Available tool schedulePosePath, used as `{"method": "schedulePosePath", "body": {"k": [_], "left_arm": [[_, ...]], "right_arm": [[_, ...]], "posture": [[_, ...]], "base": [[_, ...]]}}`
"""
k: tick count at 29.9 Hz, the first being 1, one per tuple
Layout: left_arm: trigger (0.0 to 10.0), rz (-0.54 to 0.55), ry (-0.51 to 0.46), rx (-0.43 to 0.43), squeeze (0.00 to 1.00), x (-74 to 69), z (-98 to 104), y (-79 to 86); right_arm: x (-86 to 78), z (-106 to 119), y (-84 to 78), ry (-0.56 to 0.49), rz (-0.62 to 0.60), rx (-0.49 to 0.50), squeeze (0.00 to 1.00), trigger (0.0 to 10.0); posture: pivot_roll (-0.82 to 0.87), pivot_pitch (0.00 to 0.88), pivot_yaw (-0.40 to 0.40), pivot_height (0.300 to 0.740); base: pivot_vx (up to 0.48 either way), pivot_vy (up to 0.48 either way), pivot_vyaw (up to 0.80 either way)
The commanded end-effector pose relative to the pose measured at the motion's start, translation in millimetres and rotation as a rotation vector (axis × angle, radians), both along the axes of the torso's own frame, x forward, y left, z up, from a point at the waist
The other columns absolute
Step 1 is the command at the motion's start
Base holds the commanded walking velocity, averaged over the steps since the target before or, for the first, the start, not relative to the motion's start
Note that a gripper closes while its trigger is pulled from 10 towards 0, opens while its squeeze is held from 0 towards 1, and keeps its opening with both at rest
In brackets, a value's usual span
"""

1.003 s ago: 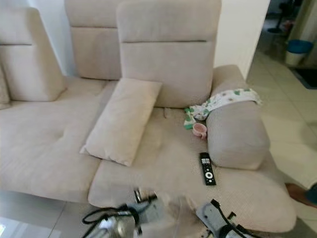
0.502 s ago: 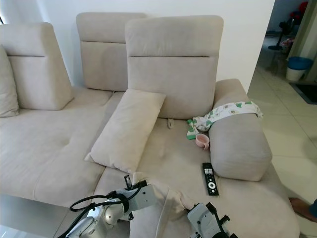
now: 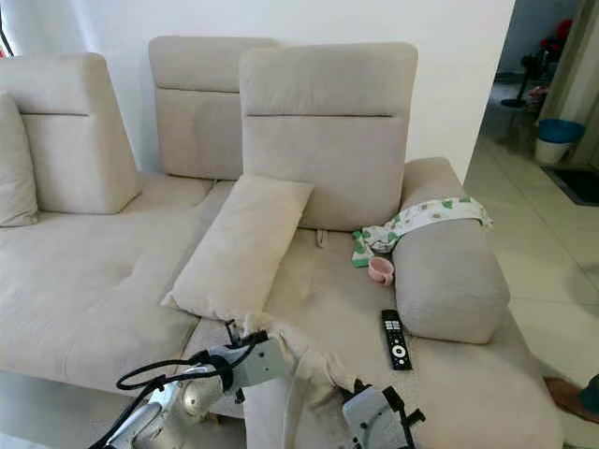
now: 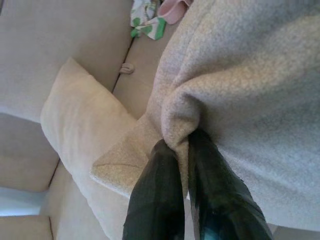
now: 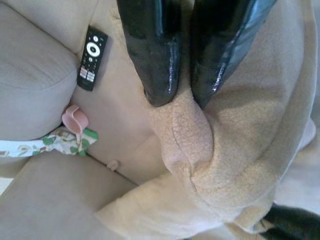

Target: Move the pillow to the sofa from floor

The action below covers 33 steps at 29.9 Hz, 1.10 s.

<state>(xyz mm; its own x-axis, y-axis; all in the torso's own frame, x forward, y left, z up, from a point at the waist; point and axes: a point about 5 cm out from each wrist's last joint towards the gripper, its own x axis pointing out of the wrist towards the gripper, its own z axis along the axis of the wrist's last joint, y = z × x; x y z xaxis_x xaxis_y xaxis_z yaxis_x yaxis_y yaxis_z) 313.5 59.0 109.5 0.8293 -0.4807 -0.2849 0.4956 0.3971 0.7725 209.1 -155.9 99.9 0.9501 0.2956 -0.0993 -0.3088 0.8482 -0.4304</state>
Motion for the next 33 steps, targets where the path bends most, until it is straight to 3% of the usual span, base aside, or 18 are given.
{"method": "schedulePosePath", "body": {"k": [1, 11, 17, 33], "left_arm": [[10.0, -0.003, -0.017, -0.067, 0.00, 0.4, 8.9, -2.1], [10.0, -0.083, 0.028, -0.055, 0.00, -10.4, 6.6, 4.5], [10.0, -0.130, 0.029, 0.023, 0.00, -8.3, 12.9, 10.2], [10.0, -0.120, 0.041, 0.039, 0.00, -8.3, 17.4, 19.4]], "right_arm": [[0.7, 25.3, 12.1, -0.137, 0.043, 0.038, 0.00, 10.0], [2.2, 29.0, 7.8, -0.155, 0.005, 0.045, 0.00, 10.0], [4.7, 33.0, 7.6, -0.168, 0.001, 0.046, 0.00, 10.0], [5.9, 38.5, 6.2, -0.184, -0.006, 0.051, 0.00, 10.0]], "posture": [[-0.08, 0.000, 0.068, 0.645], [-0.08, 0.000, 0.072, 0.675], [-0.08, 0.000, 0.074, 0.700], [-0.08, 0.000, 0.071, 0.740]], "base": [[0.000, 0.000, 0.00], [0.000, 0.000, 0.00], [0.000, 0.000, 0.00], [0.000, 0.000, 0.00]]}}
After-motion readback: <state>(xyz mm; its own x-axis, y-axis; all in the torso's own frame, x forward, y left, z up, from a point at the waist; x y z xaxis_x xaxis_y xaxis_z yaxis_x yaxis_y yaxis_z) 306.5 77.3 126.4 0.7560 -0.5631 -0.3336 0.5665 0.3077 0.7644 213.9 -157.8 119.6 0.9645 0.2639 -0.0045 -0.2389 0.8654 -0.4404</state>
